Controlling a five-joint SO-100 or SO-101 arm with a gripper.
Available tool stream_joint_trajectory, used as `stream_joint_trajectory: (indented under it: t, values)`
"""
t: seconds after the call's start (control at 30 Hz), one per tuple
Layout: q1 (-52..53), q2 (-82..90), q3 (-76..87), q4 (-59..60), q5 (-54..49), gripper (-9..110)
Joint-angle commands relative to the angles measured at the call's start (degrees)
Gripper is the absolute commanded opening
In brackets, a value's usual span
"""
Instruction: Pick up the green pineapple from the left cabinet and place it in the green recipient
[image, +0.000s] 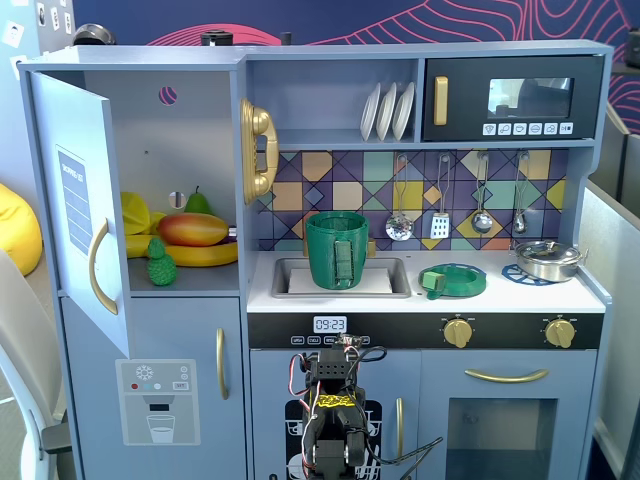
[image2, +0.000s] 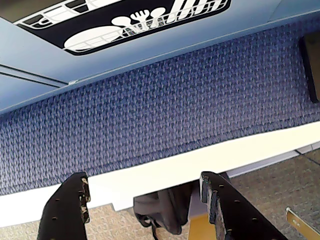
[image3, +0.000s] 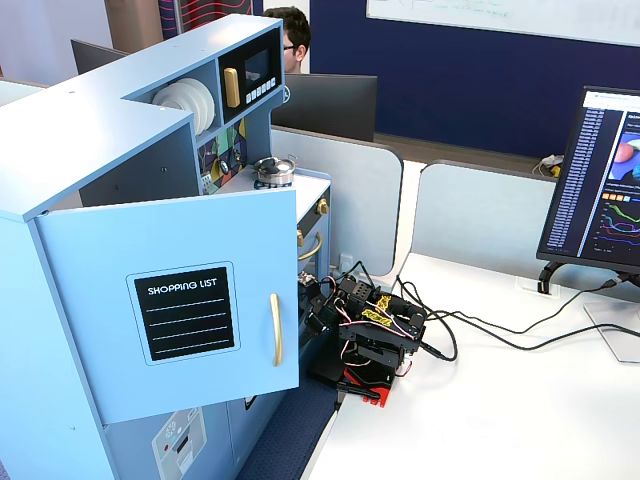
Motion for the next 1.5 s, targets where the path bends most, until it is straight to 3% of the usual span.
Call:
stream_joint_trajectory:
  t: [0.0, 0.33, 0.4, 0.6, 0.83, 1.27, 1.47]
  values:
    - [-0.2, -0.5, -0.3, 11.6, -9.3, 0]
    - [-1.1, -0.6, -0.3, 11.5, -9.5, 0]
    - [-4.0, -0.7, -0.3, 9.1, -5.8, 0]
    - [-20.0, -0.9, -5.0, -11.6, 1.3, 0]
    - [-37.4, -5.8, -17.1, -41.3, -3.6, 0]
    - [-42.6, -28.3, -35.0, -62.3, -2.2, 41]
    - [-43.1, -36.6, -37.4, -73.4, -5.4, 49]
